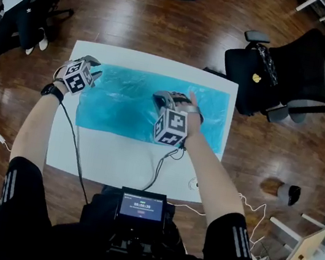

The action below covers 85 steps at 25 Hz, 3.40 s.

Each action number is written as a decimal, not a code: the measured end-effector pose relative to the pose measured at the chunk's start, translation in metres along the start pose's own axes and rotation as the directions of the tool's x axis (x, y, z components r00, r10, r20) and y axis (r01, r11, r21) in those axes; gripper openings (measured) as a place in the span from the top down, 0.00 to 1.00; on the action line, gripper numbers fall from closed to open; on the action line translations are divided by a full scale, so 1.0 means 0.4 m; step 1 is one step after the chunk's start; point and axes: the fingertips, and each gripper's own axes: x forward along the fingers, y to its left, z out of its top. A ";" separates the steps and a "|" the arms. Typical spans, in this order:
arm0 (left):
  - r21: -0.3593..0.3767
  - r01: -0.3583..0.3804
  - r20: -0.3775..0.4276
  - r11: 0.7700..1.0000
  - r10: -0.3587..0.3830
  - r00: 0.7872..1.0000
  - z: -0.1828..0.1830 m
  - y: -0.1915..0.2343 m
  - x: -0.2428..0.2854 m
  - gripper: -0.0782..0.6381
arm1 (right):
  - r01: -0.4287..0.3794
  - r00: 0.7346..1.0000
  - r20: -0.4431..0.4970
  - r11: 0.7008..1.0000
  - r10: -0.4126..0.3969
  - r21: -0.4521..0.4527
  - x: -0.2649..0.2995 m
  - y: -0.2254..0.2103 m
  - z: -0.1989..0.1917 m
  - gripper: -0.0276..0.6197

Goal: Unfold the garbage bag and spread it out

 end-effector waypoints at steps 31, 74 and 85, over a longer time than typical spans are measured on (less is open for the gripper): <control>-0.144 0.024 -0.067 0.989 -0.034 0.997 -0.089 0.037 0.167 0.89 | 0.031 0.999 0.009 0.999 -0.032 0.022 -0.023 -0.011 -0.005 0.93; -0.197 -0.099 -0.138 0.975 0.073 0.988 -0.088 0.131 0.178 0.89 | 0.072 0.997 -0.040 0.975 -0.065 0.209 -0.356 0.142 0.081 0.93; -0.199 -0.098 -0.144 0.975 0.070 0.987 -0.088 0.124 0.191 0.89 | -0.062 0.998 0.037 0.861 0.049 0.505 -0.362 0.229 0.041 0.93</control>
